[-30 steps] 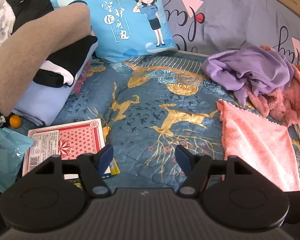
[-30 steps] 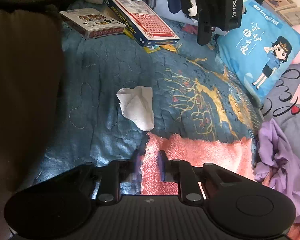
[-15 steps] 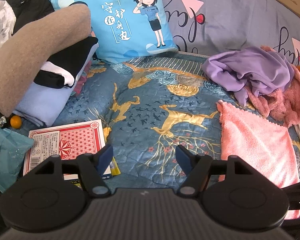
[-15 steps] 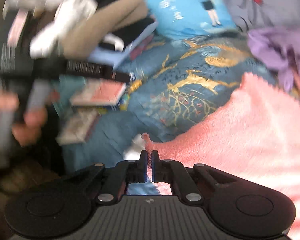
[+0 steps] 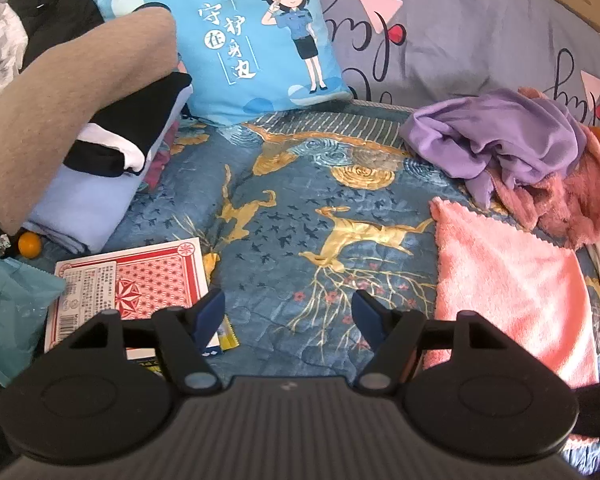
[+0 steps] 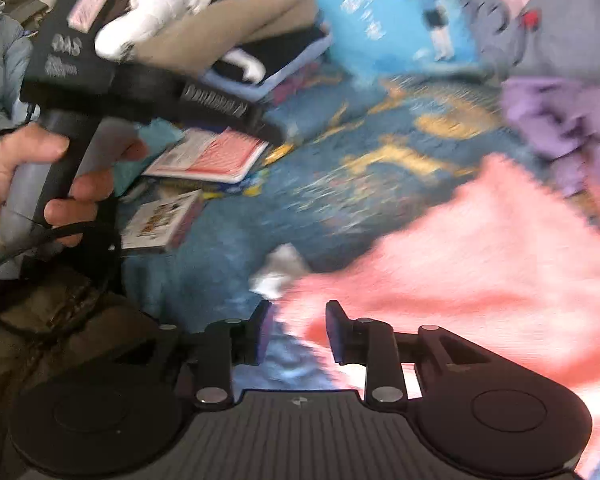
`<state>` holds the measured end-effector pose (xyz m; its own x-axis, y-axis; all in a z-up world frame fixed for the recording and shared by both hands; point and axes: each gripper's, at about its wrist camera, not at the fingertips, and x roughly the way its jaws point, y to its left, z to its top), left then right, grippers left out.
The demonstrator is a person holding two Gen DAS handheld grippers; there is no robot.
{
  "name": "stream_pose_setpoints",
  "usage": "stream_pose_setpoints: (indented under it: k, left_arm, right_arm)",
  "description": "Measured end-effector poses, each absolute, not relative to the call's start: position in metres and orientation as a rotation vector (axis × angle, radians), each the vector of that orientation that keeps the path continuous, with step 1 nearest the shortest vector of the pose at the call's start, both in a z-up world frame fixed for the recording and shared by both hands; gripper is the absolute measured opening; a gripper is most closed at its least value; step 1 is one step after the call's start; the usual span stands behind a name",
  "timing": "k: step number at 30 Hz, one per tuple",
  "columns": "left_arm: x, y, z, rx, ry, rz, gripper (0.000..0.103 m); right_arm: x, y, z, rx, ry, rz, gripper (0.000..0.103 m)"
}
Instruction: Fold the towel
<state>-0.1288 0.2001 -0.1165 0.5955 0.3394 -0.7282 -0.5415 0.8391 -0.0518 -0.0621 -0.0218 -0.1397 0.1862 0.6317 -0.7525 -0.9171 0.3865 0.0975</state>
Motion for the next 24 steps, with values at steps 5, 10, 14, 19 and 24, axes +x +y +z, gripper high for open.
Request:
stream_pose_setpoints:
  k: [5, 10, 14, 19, 24]
  left_arm:
    - [-0.126, 0.193, -0.117, -0.255, 0.784, 0.493, 0.075]
    - [-0.118, 0.175, -0.122, -0.216, 0.814, 0.422, 0.077]
    - [-0.113, 0.161, -0.126, -0.192, 0.835, 0.393, 0.077]
    - [-0.105, 0.145, -0.131, -0.161, 0.861, 0.356, 0.077]
    - [-0.1, 0.133, -0.135, -0.143, 0.882, 0.332, 0.077]
  right_arm:
    - [-0.044, -0.1, -0.137, -0.357, 0.812, 0.815, 0.035]
    - [-0.036, -0.187, -0.158, -0.154, 0.926, 0.55, 0.038]
    - [-0.034, -0.224, -0.182, 0.101, 0.998, 0.488, 0.038]
    - [-0.033, -0.226, -0.204, 0.286, 1.054, 0.454, 0.009]
    - [-0.037, -0.234, -0.206, 0.338, 1.052, 0.429, 0.003]
